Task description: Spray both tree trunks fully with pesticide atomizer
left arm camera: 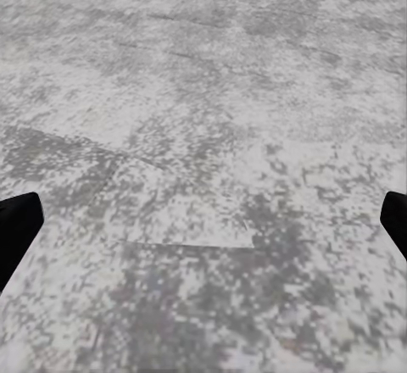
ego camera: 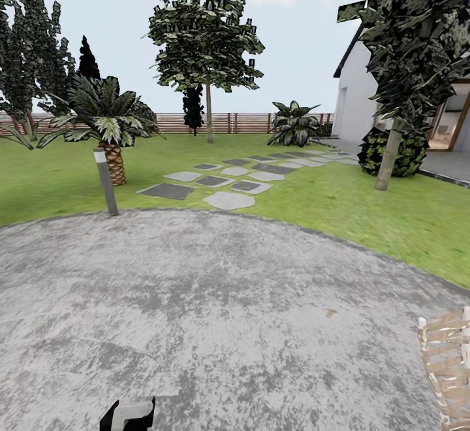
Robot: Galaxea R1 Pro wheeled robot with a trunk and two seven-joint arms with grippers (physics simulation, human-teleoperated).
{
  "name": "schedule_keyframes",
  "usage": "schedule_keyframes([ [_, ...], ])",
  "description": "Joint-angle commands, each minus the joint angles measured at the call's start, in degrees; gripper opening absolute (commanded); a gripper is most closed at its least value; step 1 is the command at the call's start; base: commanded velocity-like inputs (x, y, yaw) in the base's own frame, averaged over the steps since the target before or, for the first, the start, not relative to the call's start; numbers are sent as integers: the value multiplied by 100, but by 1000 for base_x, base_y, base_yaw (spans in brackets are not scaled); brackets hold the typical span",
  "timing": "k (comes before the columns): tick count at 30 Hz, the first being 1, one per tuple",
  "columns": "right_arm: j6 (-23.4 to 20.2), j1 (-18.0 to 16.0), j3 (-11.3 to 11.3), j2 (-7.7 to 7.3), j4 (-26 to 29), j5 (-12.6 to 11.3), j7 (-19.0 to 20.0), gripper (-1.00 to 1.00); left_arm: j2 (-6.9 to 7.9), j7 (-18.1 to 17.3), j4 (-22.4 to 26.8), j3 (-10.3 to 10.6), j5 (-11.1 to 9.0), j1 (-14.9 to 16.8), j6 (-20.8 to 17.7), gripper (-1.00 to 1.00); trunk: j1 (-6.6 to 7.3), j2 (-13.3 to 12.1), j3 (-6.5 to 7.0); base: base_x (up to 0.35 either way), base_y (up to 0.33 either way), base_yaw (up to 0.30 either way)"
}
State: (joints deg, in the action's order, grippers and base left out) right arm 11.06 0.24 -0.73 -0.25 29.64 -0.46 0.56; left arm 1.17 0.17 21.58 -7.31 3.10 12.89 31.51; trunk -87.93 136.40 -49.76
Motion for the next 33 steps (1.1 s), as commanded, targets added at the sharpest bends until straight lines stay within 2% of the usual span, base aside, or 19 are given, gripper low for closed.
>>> schedule_keyframes([
  [1,9,2,-7,2,6,1,9,100,-3,1,-4,-25,33,3,17,100,-1,2,-5,155,0,0],
  [33,21,2,-15,-27,2,-33,7,100,-3,3,-4,-16,33,1,13,100,-1,2,-5,315,0,0],
])
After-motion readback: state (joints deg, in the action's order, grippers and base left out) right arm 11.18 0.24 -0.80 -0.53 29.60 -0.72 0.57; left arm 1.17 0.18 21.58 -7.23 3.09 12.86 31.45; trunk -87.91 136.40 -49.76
